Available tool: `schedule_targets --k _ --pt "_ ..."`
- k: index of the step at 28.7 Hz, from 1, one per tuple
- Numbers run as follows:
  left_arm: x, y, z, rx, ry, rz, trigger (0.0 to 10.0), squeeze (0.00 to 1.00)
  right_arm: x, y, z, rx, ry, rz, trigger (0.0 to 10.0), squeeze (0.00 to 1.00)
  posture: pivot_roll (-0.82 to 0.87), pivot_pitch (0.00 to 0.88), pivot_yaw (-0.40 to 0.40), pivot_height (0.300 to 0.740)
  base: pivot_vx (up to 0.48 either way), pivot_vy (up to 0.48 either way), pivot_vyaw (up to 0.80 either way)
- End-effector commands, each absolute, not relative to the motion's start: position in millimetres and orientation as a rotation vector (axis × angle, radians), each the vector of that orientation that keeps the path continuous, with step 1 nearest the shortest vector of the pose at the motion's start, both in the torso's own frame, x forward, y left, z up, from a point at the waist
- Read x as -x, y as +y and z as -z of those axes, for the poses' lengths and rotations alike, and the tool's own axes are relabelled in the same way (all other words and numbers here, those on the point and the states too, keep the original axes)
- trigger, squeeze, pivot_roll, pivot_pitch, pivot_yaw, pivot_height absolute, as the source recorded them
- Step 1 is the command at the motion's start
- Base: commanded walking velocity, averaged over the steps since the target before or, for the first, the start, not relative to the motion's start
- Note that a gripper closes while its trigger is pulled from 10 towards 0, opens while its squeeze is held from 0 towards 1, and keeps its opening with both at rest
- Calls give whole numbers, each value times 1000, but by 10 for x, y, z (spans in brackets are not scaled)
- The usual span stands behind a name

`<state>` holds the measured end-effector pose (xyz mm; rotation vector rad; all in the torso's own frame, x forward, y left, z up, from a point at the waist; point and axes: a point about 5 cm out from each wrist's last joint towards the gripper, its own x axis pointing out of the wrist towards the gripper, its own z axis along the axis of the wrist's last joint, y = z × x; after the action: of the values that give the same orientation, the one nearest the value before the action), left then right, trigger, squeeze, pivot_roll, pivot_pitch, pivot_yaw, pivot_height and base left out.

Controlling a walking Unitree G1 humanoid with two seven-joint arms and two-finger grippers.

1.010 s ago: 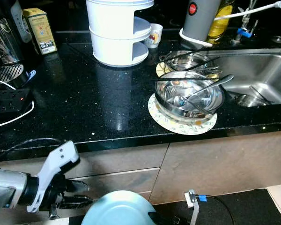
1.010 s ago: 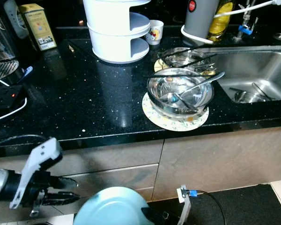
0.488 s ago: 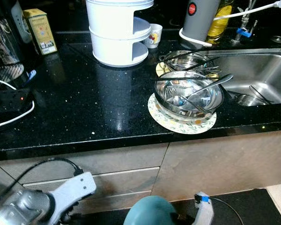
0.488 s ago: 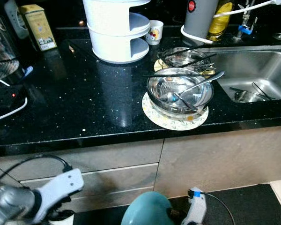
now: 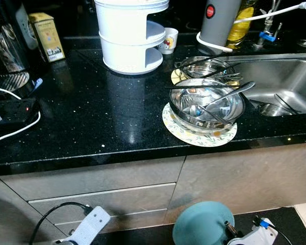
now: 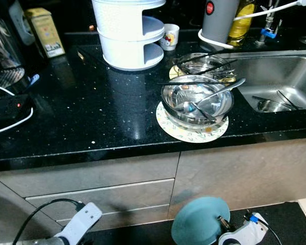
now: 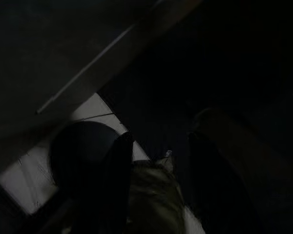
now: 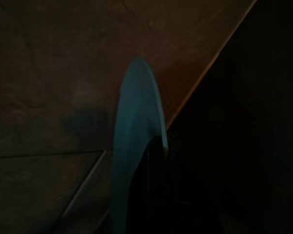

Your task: Kitchen organization

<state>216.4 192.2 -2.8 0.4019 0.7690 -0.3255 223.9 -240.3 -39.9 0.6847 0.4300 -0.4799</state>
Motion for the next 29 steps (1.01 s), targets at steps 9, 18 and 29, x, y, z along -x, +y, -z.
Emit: schedule_targets --k 9,18,29 --pt "-1830 1951 532 -372 879 274 10000 0 -2130 -2287 464 294 602 74 0 0 -51 185 -12 740 0 0 0" --pt "-1841 1901 667 -302 856 186 10000 0 -1970 -2219 601 507 682 -37 10000 0 -62 176 -12 740 0 0 0" --pt "-1917 1811 675 -336 831 281 10000 0 -1783 -2199 747 539 810 -34 10000 0 -60 172 -12 740 0 0 0"
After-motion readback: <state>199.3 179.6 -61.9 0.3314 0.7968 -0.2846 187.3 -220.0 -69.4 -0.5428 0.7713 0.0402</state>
